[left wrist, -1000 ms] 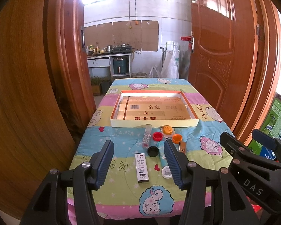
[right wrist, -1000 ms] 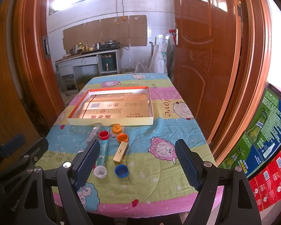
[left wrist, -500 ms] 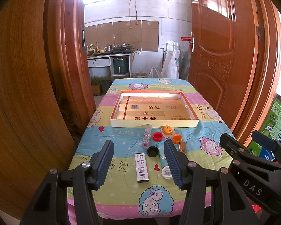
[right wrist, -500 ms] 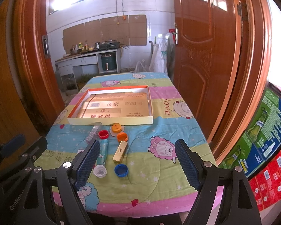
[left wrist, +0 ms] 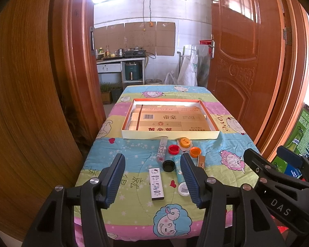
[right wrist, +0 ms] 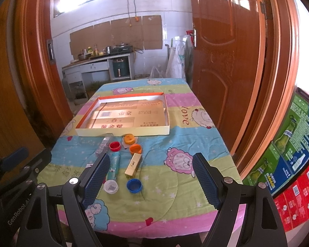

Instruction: Organize rigid objects

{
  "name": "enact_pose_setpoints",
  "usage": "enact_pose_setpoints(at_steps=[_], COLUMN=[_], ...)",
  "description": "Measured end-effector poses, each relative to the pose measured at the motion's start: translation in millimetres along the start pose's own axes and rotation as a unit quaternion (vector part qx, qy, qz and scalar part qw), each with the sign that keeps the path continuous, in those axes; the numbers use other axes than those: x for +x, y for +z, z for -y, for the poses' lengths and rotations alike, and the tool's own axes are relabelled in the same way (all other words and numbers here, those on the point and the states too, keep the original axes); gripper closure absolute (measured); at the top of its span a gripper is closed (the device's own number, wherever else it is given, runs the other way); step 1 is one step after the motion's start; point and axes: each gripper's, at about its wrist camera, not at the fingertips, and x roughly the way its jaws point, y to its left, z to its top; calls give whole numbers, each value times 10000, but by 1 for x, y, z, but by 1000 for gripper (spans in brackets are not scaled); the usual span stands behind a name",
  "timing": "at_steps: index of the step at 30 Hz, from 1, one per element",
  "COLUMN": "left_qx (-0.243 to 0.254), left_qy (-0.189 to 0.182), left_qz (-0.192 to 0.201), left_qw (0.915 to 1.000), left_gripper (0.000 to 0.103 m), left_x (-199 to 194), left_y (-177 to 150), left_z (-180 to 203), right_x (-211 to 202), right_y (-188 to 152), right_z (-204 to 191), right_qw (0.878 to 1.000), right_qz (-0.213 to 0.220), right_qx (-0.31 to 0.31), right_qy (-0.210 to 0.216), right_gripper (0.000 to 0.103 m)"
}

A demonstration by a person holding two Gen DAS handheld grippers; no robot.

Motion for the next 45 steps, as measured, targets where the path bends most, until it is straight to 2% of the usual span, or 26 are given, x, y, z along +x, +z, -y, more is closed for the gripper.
enact_pose_setpoints(at_steps=[18,27,40,45], left_qx=[-13,-68,-16,17], left_qy=[-10,-96,-545,-431], left_qz=[-52,-88,-657,-882], left_qw=[10000,9999,9964,9952], left_gripper=[47,47,47,47], left_x=[2,19,66,87], left_y=[-6,-15,-61,-66], left_z=[1,-8,-20,-13], right_x=[1,12,62,78], right_y=[2,-5,-55,-61], right_z=[4,13,18,18], right_qw=[10000,9999,9970,9959], right_qz=[-36,-93,-583,-677], right_qx=[9,-3,-389,-385], right_qy=[-14,-98,340,451], right_gripper=[20,20,20,20])
